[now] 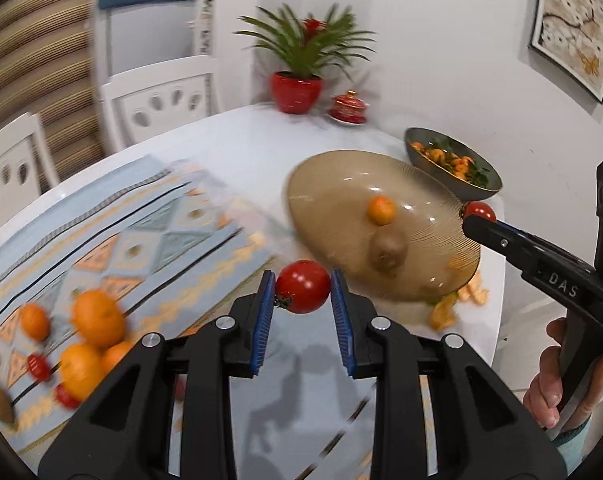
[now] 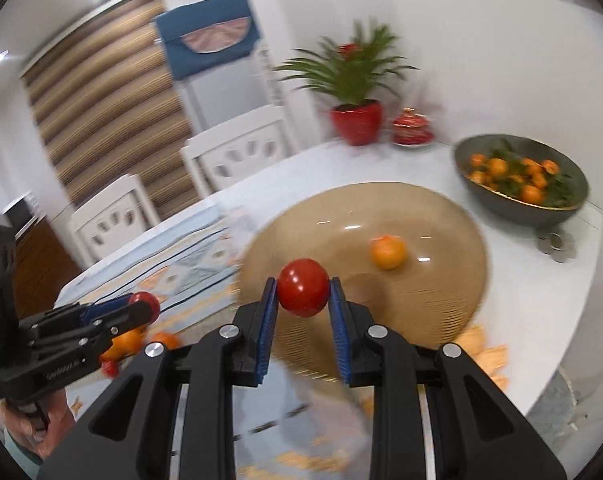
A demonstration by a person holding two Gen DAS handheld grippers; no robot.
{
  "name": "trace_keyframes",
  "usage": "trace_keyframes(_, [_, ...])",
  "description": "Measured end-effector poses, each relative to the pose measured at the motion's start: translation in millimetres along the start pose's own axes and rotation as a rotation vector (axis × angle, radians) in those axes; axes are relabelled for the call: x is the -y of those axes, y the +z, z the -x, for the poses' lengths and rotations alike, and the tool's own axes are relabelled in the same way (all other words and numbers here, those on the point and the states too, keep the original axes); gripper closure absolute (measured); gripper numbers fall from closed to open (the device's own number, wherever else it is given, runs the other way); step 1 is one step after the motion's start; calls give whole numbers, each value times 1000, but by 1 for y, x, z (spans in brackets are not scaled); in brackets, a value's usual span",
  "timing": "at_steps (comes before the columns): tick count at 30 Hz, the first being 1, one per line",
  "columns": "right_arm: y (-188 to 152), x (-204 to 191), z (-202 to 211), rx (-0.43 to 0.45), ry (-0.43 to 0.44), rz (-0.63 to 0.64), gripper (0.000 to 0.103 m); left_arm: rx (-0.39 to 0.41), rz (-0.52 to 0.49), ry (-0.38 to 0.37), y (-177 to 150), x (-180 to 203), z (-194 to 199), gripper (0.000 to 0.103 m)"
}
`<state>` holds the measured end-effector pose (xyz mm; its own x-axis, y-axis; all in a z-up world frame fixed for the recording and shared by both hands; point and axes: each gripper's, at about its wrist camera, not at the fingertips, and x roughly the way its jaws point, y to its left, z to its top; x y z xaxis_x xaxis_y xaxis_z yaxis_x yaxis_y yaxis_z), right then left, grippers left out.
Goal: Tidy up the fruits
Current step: 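Carry both cherry tomatoes into the glass bowl and open both tools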
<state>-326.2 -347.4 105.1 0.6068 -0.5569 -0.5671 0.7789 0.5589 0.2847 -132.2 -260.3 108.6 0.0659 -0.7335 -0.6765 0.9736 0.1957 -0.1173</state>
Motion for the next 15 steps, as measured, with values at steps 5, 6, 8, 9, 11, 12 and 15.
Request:
trace_keyframes(5, [2,44,-24,-73,-56,-80,78,-39,-30,-19,15,30,-45,75])
trace_keyframes(6, [3,48,-29,-84,-58,-89,78,-48,-29,-22,16,33,-51,75])
trace_keyframes(8, [0,57,-36,-102,-61,-103,78,-71,-21,-27,17,35,-66,75])
trace_keyframes(9, [0,59,-38,-106,-63,-104,78,-77,-17,-29,16,36,-70,75])
trace_keyframes(11, [-1,64,-42,-111,-64,-103,78,-96,-13,-34,16,36,-82,75])
trace_keyframes(12, [-2,66,-45,-115,-65,-104,78,-103,-15,-33,15,37,-86,75])
trace_keyframes(15, [-3,70,-49,-126,-68,-110,78,-118,-23,-35,14,42,-96,75])
